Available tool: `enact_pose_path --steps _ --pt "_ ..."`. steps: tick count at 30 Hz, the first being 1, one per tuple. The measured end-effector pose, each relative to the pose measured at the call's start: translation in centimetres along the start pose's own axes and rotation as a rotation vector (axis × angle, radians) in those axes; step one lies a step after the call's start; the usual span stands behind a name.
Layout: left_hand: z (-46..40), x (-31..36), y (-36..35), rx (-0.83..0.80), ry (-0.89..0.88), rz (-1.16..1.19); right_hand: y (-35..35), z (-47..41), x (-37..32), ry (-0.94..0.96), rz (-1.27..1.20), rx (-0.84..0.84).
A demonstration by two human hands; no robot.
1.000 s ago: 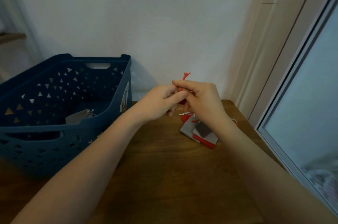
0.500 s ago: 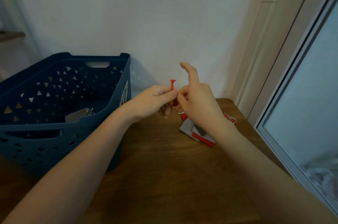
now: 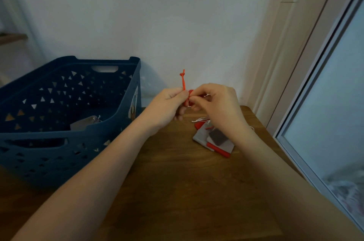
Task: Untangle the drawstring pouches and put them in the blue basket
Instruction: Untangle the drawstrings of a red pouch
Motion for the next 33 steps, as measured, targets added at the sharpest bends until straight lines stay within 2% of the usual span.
enact_pose_path --steps 2,4,5,9,12,16,20,24,29,31,33 --pt "-0.1 0.1 -0.2 0.01 -0.011 -0.073 -0.4 -0.2 -0.4 0.077 0.232 -0.015" --pt "-0.2 0.0 -0.2 0.044 0.0 -0.115 -0.9 0.4 -2.3 0.319 0.516 0.075" --pt "-0.2 -0.1 -0.1 0.064 0.021 -0.109 -1.4 1.1 -3.0 0.433 0.581 0.116" --pt "0.2 -1.8 -0.3 0.047 0.194 0.108 -1.6 2.1 -3.4 0.561 0.555 0.164" --pt "0.6 -1.9 -0.5 0.019 0.247 0.261 -0.7 1.8 -3.3 0.532 0.424 0.187" --pt "0.8 -1.0 -0.7 0.03 0.25 0.252 0.3 1.9 -2.8 0.466 0.282 0.264" --pt "1.0 -0.9 -0.8 -0.044 0.309 0.216 -0.1 2.3 -2.7 0.511 0.334 0.225" --pt "1.5 -0.1 -1.2 -0.157 0.287 0.002 -0.6 3.1 -2.4 0.565 0.485 0.274" --pt "1.3 1.0 -0.3 -0.01 0.122 -0.343 -0.7 3.4 -2.2 0.611 0.577 0.349" --pt "1.2 1.5 0.0 0.02 0.054 -0.42 -0.9 3.4 -2.2 0.6 0.547 0.304" --pt "1.2 2.0 -0.1 0.03 -0.018 -0.486 -0.4 2.7 -1.5 0.466 0.346 0.207"
Point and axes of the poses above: each hand's wrist, its own z-axis away from the middle knuckle, its own y-axis out of the back of the hand, x = y × z, the point moved 9 cm from there along -z, towards the middle knuckle, and after that the axes turned 6 degrees about z, right-handed, at the moved point
